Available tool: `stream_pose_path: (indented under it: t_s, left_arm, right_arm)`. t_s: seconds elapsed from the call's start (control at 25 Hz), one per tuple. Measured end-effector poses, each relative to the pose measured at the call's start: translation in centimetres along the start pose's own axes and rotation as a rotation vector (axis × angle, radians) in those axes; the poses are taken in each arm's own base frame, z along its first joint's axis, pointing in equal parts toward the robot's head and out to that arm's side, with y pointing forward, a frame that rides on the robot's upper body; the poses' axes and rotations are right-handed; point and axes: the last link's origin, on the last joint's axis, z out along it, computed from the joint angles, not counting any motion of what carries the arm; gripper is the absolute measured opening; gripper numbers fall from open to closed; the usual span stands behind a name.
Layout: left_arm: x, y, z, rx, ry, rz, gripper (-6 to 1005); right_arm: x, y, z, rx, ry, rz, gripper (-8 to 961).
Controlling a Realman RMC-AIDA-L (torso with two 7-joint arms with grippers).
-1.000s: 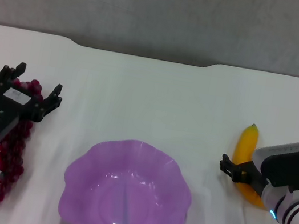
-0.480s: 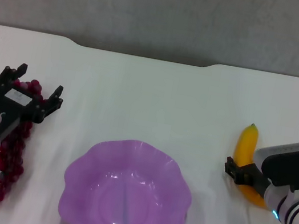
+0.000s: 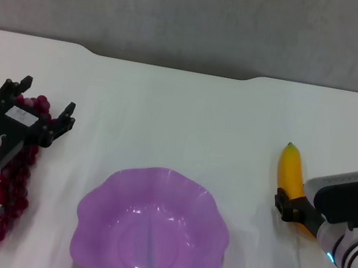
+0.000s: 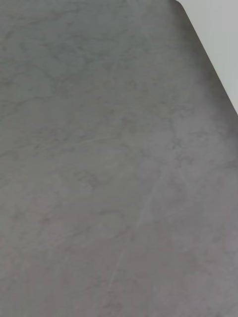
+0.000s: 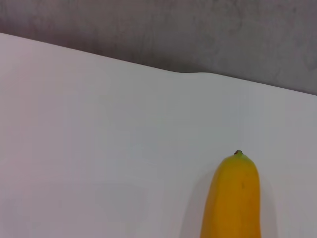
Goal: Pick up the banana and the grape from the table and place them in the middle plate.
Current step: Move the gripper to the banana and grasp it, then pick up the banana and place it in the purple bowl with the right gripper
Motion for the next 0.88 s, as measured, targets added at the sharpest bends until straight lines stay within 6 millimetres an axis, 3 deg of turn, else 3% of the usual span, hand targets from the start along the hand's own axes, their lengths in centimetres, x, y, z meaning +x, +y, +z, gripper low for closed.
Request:
stream_pose_path:
  t_s: [0.24,0.6,0.88]
  left_arm:
    - [-0.1,-0.1,-0.1,0.002,-0.003,0.0,877]
    - [-0.3,-0.1,-0.2,0.003,-0.008,0.0,877]
    - [-0.8,-0.3,-0.4,0.008,-0.024,0.003,878]
  right_arm:
    - [-0.1,0.0,0.0,-0.001,0.0,-0.001,510]
    - [-0.5,-0.6,0.1,0.01,-0.01,-0.001,513]
    - [-3.1,-1.3,0.6,0.027,-0.072,-0.003,516]
